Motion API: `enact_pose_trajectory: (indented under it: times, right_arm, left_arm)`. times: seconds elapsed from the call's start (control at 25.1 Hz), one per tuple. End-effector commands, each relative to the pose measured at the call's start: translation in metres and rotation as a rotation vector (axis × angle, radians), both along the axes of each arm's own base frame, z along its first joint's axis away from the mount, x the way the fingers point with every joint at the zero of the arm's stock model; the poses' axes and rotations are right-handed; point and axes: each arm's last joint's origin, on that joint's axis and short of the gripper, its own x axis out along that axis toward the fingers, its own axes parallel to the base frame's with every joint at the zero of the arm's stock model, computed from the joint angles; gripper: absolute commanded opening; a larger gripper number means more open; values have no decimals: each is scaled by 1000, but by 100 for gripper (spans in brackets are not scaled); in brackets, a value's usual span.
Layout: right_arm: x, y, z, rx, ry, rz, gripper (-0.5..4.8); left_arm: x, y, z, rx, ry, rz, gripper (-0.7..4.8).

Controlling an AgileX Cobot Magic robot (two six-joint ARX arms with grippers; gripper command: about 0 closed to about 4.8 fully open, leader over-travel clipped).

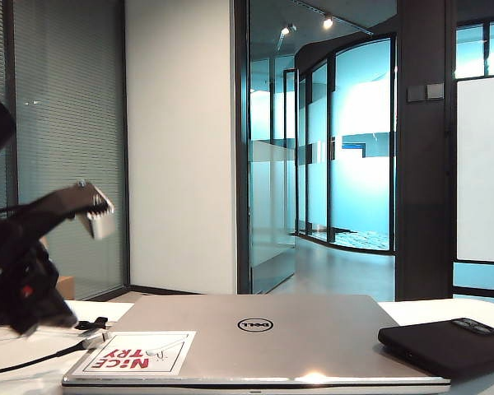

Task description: Pick up the charging cable and the phone, plug the charging cable into the charging port on the phone, and finally place them back on the table.

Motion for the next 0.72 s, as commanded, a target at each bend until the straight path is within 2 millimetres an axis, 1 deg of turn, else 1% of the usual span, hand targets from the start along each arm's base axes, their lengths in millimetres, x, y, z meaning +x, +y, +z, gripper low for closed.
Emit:
enact_pose_trajectory:
  times: [0.04, 0.16, 0.2, 0.24, 0.28, 0.36, 0.44, 0.52, 0.64, 0.72]
  right_arm:
    - [1, -1, 4, 18, -17, -10, -2]
    - [1, -1, 4, 18, -18, -11, -2]
    - [1, -1, 4, 18, -18, -11, -2]
    - [1, -1, 4, 18, -17, -10, -2]
    - [1, -1, 4, 18, -17, -11, -2]
    - [1, -1, 4, 18, -17, -10, -2]
    - [1, -1, 4, 18, -17, -11, -2]
    - [1, -1, 4, 18, -17, -10, -2]
    - [1, -1, 4, 18, -17, -11, -2]
    - [1, -1, 4, 18, -17, -10, -2]
  left_arm:
    - [1, 0, 10, -55, -26, 31, -7]
    - [1, 0, 11, -38, -44, 12, -1]
    - [1, 0, 10, -12, -51, -10, 33]
    - [0, 0, 10, 12, -62, -32, 83]
    - [0, 0, 10, 30, -71, -50, 110]
    - [0, 0, 10, 68, -90, -84, 135]
    - [0, 0, 9, 94, -99, -107, 137]
    - [0, 0, 9, 104, -100, -117, 177]
    - [0, 0, 8, 114, -95, -125, 256]
    - [0, 0, 5, 133, -90, -141, 256]
